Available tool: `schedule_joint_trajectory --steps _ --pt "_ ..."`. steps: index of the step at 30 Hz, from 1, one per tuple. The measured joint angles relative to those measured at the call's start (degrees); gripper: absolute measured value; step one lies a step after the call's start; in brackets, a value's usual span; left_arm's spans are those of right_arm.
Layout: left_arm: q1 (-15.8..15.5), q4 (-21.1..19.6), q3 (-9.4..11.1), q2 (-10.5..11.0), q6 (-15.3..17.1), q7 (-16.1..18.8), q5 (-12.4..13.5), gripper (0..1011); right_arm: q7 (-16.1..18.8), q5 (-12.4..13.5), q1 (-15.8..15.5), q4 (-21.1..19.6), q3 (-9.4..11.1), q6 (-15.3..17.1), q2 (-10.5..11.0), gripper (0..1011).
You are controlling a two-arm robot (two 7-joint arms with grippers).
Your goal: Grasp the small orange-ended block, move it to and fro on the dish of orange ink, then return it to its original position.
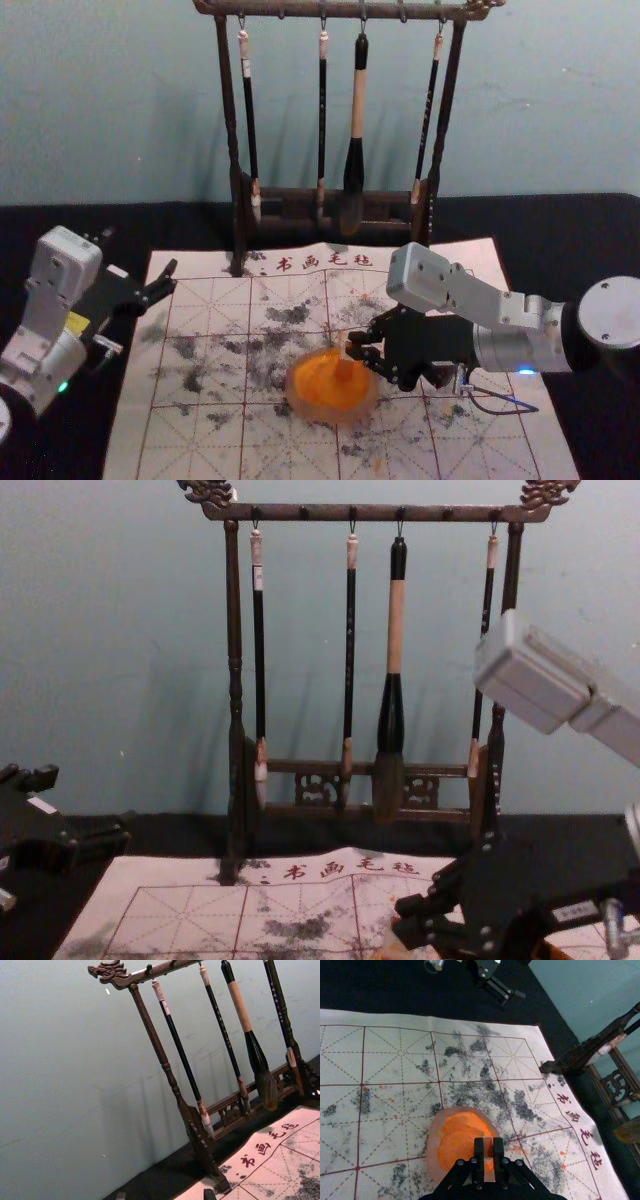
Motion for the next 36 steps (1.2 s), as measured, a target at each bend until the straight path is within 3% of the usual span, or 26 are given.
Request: schedule_joint_trajectory --steps 19,36 --pt "0.0 0.0 0.0 0.0 0.0 0.0 0.0 1001 0.87 1.41 -2.41 -4.29 1.15 0.34 3.29 75" --pt "0.0 0.0 0.0 0.0 0.0 0.0 0.0 1001 1.98 1.67 -2.28 -5.19 -0.29 0.53 3.2 75"
